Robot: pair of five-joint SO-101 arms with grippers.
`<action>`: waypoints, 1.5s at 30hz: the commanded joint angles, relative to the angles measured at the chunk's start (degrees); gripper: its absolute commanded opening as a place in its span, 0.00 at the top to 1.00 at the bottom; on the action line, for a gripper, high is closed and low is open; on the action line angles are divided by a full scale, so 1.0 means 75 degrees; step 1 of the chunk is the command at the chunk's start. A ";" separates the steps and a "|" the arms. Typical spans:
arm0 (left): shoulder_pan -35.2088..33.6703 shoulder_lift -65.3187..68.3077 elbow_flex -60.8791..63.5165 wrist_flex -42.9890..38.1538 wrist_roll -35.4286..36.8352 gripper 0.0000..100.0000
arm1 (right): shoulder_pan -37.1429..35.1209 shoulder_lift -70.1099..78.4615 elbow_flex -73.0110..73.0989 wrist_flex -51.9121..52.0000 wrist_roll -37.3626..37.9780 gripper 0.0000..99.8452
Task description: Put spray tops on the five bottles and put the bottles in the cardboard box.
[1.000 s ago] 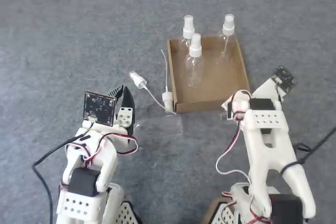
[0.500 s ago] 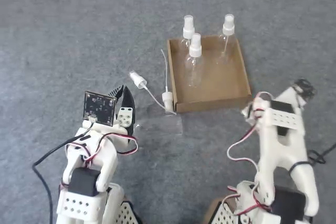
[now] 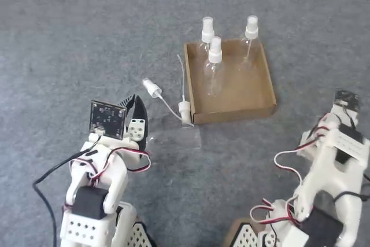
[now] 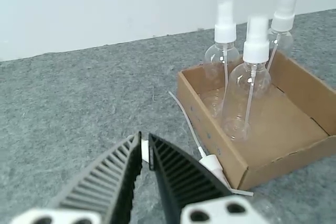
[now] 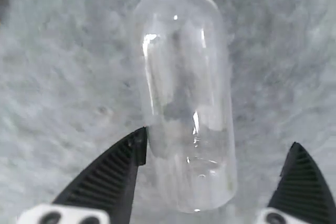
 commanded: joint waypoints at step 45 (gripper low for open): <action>-0.0668 1.5508 -1.0462 0.1606 0.2204 0.84 | 0.0721 -0.0416 -0.0692 0.0100 0.4091 0.73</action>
